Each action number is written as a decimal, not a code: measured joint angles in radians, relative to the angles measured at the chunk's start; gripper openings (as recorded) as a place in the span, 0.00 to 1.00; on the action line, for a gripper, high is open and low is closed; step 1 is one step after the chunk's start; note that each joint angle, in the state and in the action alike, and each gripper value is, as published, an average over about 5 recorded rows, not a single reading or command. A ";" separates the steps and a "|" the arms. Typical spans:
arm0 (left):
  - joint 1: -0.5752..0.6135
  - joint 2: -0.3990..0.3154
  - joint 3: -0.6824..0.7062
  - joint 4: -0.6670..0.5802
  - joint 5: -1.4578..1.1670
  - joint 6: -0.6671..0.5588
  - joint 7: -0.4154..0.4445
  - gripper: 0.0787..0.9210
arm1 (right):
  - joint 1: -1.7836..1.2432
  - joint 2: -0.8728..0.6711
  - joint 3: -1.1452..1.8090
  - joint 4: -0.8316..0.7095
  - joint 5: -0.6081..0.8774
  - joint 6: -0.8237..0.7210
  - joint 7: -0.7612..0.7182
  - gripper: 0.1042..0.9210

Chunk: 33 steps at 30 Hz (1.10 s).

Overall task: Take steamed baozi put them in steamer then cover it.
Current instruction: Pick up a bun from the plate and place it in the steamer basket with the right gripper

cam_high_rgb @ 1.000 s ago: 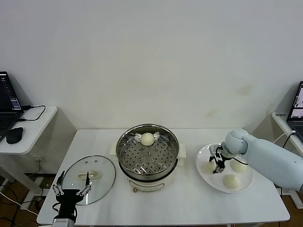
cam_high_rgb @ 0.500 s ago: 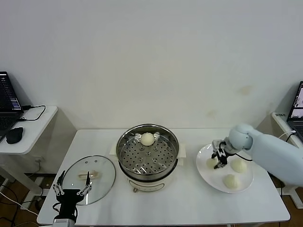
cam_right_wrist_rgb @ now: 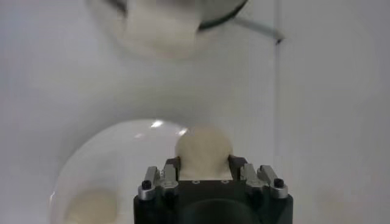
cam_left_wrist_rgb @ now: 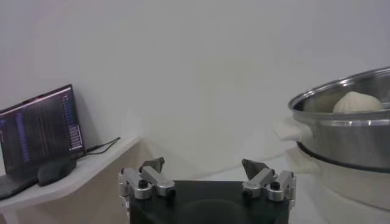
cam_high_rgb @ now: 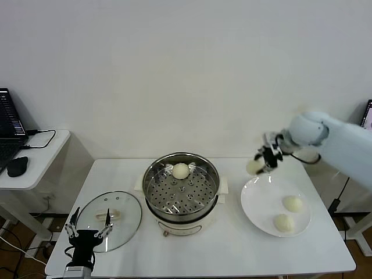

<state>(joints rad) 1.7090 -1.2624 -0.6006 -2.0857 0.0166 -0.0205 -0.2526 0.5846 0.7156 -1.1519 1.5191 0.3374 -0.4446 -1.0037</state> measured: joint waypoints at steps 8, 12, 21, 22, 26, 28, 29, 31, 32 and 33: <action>-0.009 -0.006 -0.002 0.005 0.000 0.000 0.000 0.88 | 0.051 0.185 -0.047 -0.003 0.162 -0.106 0.085 0.51; -0.010 -0.009 -0.004 0.005 0.000 0.000 0.000 0.88 | 0.038 0.275 -0.061 -0.023 0.206 -0.149 0.123 0.51; -0.015 -0.016 -0.008 0.011 -0.002 -0.001 -0.001 0.88 | -0.030 0.431 -0.080 -0.083 0.245 -0.222 0.190 0.51; -0.014 -0.016 -0.008 0.011 -0.002 -0.002 -0.001 0.88 | -0.037 0.444 -0.082 -0.089 0.247 -0.228 0.196 0.51; -0.015 -0.016 -0.008 0.012 -0.004 -0.003 -0.002 0.88 | -0.067 0.488 -0.085 -0.116 0.251 -0.244 0.218 0.51; -0.015 -0.015 -0.009 0.012 -0.004 -0.004 -0.002 0.88 | -0.082 0.508 -0.086 -0.131 0.252 -0.250 0.229 0.51; -0.015 -0.014 -0.009 0.013 -0.005 -0.004 -0.002 0.88 | -0.089 0.517 -0.086 -0.138 0.253 -0.252 0.233 0.51; -0.015 -0.014 -0.008 0.013 -0.005 -0.005 -0.003 0.88 | -0.103 0.533 -0.086 -0.154 0.254 -0.257 0.243 0.51; -0.015 -0.014 -0.008 0.014 -0.005 -0.005 -0.003 0.88 | -0.109 0.540 -0.086 -0.161 0.255 -0.258 0.247 0.51; -0.016 -0.013 -0.008 0.014 -0.005 -0.005 -0.003 0.88 | -0.116 0.548 -0.085 -0.168 0.255 -0.260 0.251 0.51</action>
<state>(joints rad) 1.6933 -1.2756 -0.6084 -2.0719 0.0119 -0.0258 -0.2555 0.4691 1.2631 -1.2373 1.3511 0.5926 -0.7048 -0.7528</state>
